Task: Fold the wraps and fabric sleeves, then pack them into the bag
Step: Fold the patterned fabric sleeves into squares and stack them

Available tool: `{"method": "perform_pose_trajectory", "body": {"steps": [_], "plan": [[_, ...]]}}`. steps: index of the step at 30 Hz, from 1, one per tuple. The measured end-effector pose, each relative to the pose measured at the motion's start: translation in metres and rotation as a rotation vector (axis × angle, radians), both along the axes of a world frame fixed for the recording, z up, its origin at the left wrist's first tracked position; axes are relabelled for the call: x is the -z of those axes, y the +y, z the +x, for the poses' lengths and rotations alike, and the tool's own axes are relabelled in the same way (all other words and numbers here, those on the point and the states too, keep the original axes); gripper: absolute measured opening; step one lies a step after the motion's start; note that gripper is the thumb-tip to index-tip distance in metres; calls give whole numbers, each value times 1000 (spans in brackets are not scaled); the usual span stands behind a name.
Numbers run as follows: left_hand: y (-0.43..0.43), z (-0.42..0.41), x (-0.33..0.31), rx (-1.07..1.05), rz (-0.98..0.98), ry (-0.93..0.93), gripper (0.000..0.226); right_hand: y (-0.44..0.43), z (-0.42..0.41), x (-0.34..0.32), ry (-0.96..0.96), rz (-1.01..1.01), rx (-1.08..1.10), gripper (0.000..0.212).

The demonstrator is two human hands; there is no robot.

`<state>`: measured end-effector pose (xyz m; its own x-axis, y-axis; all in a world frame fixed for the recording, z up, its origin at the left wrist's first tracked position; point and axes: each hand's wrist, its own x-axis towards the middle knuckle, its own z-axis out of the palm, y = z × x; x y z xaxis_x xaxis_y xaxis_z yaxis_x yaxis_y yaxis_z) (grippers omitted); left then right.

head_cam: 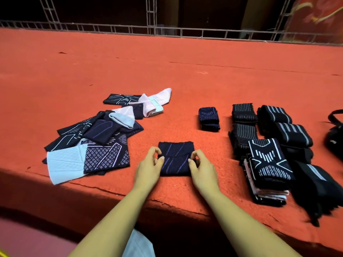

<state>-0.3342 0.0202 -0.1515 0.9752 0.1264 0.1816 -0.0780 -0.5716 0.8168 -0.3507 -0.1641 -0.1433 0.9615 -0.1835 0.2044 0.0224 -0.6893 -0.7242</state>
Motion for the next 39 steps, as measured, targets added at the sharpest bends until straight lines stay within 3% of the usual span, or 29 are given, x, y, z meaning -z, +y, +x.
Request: {"method": "perform_pose_trajectory", "body": {"steps": [7,11,16,22,27,35,39], "plan": [[-2,-1,-1,-1,123,-10,7,-13,3,6,-15,-217,-98,21],[1,-1,0,55,216,-51,6,-21,2,9,-57,-199,-151,22],[14,1,8,230,402,-188,30,-24,-3,10,-108,-286,-285,31],[20,-3,11,309,434,-148,67,-41,-4,7,-36,-388,-452,70],[20,-5,11,328,494,-147,78,-49,4,7,-43,-324,-524,56],[17,-8,6,342,507,-131,62,-46,14,5,10,-218,-477,35],[18,-6,2,348,411,-79,50,-45,18,1,-8,-138,-446,31]]}}
